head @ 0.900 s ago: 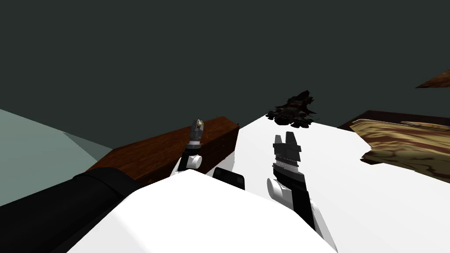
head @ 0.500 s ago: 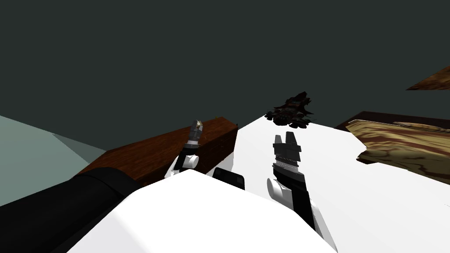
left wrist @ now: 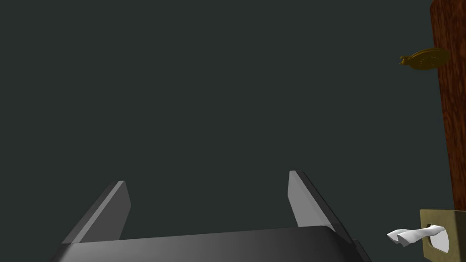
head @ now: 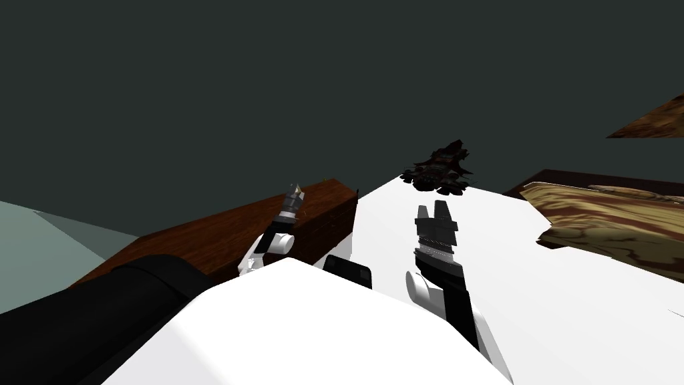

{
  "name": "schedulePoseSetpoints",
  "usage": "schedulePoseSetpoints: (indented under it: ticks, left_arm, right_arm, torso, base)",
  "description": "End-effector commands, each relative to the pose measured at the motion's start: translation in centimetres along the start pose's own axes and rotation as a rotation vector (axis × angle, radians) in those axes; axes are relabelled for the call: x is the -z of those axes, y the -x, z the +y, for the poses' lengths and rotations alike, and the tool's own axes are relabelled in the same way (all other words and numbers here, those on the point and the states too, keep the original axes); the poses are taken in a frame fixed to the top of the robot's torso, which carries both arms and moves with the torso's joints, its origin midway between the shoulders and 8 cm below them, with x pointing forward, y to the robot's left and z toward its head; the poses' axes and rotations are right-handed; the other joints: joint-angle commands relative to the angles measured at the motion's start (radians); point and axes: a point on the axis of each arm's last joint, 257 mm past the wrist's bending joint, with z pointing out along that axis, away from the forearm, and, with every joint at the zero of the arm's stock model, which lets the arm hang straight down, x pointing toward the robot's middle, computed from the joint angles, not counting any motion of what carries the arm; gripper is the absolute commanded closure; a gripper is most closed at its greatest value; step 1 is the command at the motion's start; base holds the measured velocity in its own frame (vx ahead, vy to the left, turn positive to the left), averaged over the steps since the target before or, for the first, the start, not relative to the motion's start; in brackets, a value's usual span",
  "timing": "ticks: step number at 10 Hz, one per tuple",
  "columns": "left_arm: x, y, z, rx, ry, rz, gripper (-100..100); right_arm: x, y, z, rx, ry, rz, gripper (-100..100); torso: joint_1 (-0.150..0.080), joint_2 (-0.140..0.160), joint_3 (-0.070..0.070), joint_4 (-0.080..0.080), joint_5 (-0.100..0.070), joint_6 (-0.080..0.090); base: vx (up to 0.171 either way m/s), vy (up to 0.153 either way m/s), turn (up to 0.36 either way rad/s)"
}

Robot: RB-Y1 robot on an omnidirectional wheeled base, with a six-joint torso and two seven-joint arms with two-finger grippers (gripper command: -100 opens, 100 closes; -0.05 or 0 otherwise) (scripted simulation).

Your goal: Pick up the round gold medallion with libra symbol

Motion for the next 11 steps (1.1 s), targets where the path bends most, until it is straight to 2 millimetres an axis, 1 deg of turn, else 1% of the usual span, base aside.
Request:
schedulePoseSetpoints:
  ticks: [1, 2, 3, 4, 5, 6, 7, 8, 9, 10, 11]
  left_arm:
    - [0.0, 1.4, 1.2, 0.008, 0.050, -0.005, -100]
    - [0.0, 1.4, 1.6, 0.008, 0.065, -0.005, -100]
    - [0.0, 2.5, 2.2, 0.015, 0.095, -0.012, -100]
    - [0.0, 2.5, 2.5, 0.015, 0.108, -0.013, -100]
    - [0.0, 3.8, 3.0, 0.024, 0.138, -0.023, -100]
    - [0.0, 3.8, 3.4, 0.024, 0.152, -0.023, -100]
    - [0.1, 5.0, 4.0, 0.035, 0.184, -0.036, -100]
    - [0.1, 5.1, 4.3, 0.035, 0.198, -0.036, -100]
    - [0.2, 6.4, 4.8, 0.048, 0.226, -0.051, -100]
    - [0.3, 6.4, 5.3, 0.048, 0.246, -0.052, -100]
    - [0.4, 7.7, 5.6, 0.063, 0.273, -0.069, -100]
  right_arm:
    - [0.0, 0.0, 0.0, 0.000, 0.000, 0.000, 0]
    - [0.0, 0.0, 0.0, 0.000, 0.000, 0.000, 0]
    - [0.0, 0.0, 0.0, 0.000, 0.000, 0.000, 0]
    - [0.0, 0.0, 0.0, 0.000, 0.000, 0.000, 0]
    - [0.0, 0.0, 0.0, 0.000, 0.000, 0.000, 0]
    - [0.0, 0.0, 0.0, 0.000, 0.000, 0.000, 0]
    - [0.0, 0.0, 0.0, 0.000, 0.000, 0.000, 0]
    - [0.0, 0.0, 0.0, 0.000, 0.000, 0.000, 0]
    - [0.0, 0.0, 0.0, 0.000, 0.000, 0.000, 0]
    - [0.0, 0.0, 0.0, 0.000, 0.000, 0.000, 0]
    - [0.0, 0.0, 0.0, 0.000, 0.000, 0.000, 0]
  torso:
    - [0.000, 0.000, 0.000, 0.000, 0.000, 0.000]
    - [-0.001, 0.000, 0.000, 0.000, 0.000, 0.000]
    - [0.000, 0.000, 0.000, 0.000, 0.000, 0.000]
    - [0.001, 0.000, 0.000, 0.000, 0.000, 0.000]
    - [0.002, 0.000, 0.000, 0.000, 0.000, 0.000]
    - [0.002, 0.000, 0.000, 0.000, 0.000, 0.000]
    - [0.002, 0.001, 0.001, 0.000, 0.000, 0.000]
    - [0.000, 0.000, 0.000, 0.000, 0.000, 0.000]
    - [0.001, 0.001, 0.000, 0.000, 0.000, 0.000]
    - [0.001, 0.001, 0.001, 0.000, 0.000, 0.000]
    - [0.002, 0.001, 0.001, 0.000, 0.000, 0.000]
  base:
    - [0.088, -0.093, -0.045]
    - [0.081, -0.062, -0.007]
    - [0.085, -0.045, -0.024]
    - [0.076, -0.035, -0.011]
    - [0.080, -0.047, -0.027]
    - [0.063, -0.046, -0.009]
    - [0.079, -0.075, -0.016]
    - [0.069, -0.060, -0.007]
    - [0.071, -0.047, -0.024]
    - [0.066, -0.036, -0.006]
    - [0.083, -0.056, -0.016]
